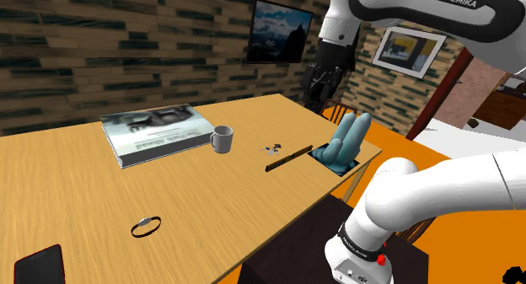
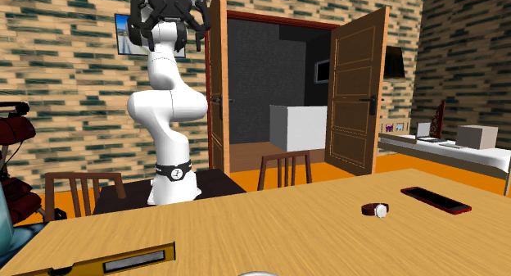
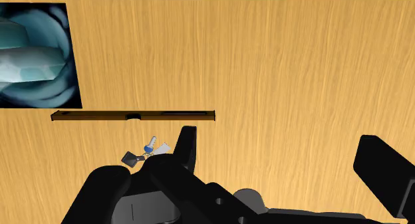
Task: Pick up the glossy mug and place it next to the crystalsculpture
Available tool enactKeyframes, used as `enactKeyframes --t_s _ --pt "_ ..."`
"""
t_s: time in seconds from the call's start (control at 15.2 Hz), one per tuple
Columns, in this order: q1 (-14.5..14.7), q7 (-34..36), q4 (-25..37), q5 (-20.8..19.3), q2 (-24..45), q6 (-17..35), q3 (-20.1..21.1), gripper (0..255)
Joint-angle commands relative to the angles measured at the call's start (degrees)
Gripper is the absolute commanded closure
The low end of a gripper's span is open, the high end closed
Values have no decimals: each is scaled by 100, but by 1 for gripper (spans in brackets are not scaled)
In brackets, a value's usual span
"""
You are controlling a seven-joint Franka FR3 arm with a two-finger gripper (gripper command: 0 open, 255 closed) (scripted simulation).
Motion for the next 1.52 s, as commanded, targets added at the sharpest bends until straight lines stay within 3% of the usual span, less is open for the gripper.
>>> enactKeyframes --t_s 0.0,0.73,1.45 --pt "0 0 0 0 0 0 0 0" --pt "108 -477 -208 -52 1709 2018 -272 0" --pt "224 -1030 572 201 3936 3549 -475 0"
